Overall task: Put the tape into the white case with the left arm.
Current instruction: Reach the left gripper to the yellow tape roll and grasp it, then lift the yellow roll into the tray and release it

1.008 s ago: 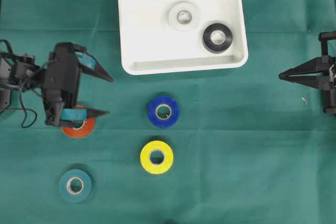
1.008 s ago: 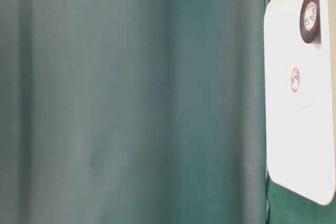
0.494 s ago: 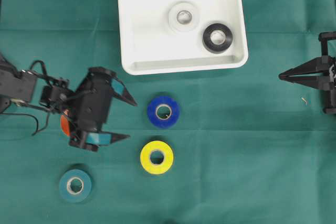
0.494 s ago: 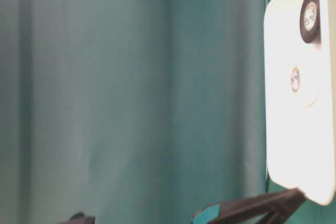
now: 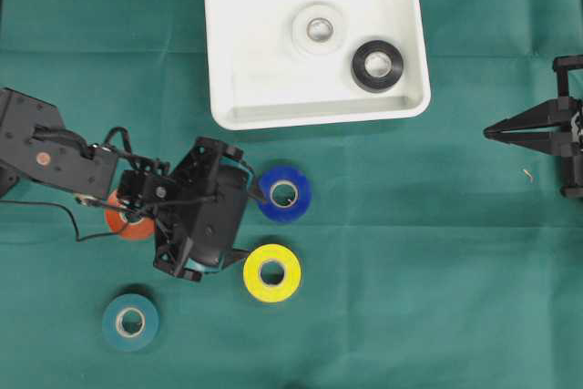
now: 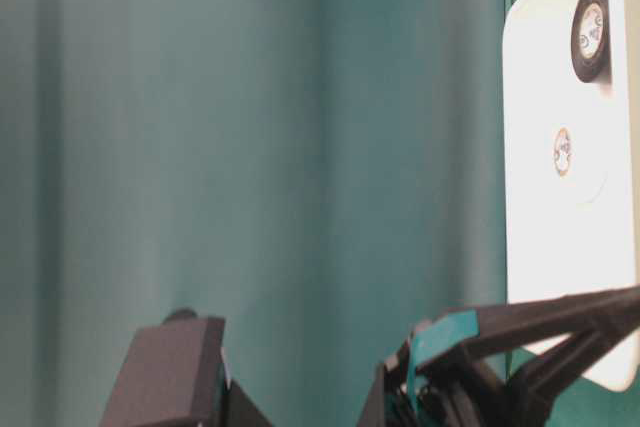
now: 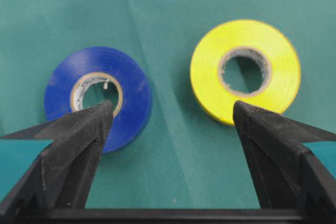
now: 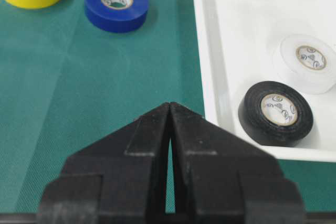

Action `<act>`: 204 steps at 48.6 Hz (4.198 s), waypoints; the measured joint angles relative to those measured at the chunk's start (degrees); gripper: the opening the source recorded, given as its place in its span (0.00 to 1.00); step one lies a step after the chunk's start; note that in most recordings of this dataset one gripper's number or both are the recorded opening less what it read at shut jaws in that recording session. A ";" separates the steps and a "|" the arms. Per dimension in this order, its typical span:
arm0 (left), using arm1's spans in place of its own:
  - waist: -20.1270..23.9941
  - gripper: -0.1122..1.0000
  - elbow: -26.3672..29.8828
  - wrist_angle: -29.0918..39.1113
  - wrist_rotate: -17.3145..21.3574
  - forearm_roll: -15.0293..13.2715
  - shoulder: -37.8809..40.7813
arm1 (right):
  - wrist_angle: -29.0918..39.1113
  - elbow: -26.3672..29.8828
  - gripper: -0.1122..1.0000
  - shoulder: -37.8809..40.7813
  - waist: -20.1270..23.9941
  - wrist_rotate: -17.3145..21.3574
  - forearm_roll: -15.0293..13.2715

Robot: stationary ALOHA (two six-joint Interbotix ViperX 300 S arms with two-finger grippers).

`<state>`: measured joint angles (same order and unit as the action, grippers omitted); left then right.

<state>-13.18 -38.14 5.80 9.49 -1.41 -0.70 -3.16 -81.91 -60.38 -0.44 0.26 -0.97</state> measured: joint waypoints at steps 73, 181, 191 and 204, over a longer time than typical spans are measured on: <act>-1.85 0.96 16.96 10.37 16.96 0.09 18.11 | -0.44 -1.23 0.02 0.00 0.00 1.23 0.00; 1.05 0.32 16.35 18.28 17.93 0.18 9.40 | -0.44 -1.49 0.02 0.00 0.00 1.23 0.00; 6.06 0.32 16.35 18.19 18.02 0.18 9.32 | -0.44 -1.41 0.02 0.00 0.00 1.23 0.00; 12.22 0.32 17.31 17.14 21.09 0.18 9.40 | -0.53 -1.49 0.02 0.00 0.00 1.23 0.00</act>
<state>-0.97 -20.83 22.94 30.59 -1.23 8.70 -3.69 -83.41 -60.38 -0.44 1.49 -0.97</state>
